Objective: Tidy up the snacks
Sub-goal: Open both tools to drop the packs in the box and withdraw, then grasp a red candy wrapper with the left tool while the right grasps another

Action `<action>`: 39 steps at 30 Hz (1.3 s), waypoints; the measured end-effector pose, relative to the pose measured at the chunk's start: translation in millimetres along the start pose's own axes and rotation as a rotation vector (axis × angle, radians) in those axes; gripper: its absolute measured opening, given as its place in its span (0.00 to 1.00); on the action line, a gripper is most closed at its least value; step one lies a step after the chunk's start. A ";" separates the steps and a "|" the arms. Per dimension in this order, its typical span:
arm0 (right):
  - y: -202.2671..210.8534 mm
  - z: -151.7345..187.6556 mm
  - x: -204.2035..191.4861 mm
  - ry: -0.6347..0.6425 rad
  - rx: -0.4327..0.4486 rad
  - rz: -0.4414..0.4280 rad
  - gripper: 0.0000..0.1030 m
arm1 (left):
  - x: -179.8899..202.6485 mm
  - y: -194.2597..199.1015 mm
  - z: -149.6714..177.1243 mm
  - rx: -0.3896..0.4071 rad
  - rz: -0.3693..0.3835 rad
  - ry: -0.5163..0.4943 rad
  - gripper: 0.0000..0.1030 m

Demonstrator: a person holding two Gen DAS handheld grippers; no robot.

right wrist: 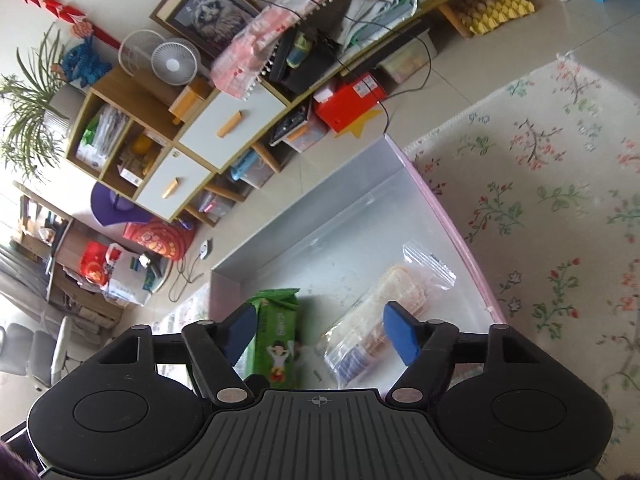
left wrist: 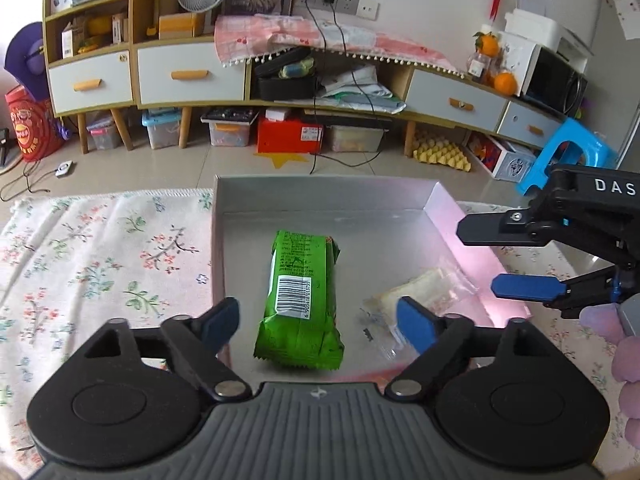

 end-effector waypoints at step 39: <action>131.8 113.0 -3.7 0.287 -0.157 0.087 0.87 | -26.2 141.2 97.9 -0.148 -0.103 -0.069 1.00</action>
Point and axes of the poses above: each gripper's, at about its wrist camera, not at the fingertips, and y roughly against the way its jaws point, x to its right, z to its underside, the point moved 7 cm from there along -y, roughly the way its jaws point, and after that the axes turned 12 degrees about x, right-handed, at the moved point
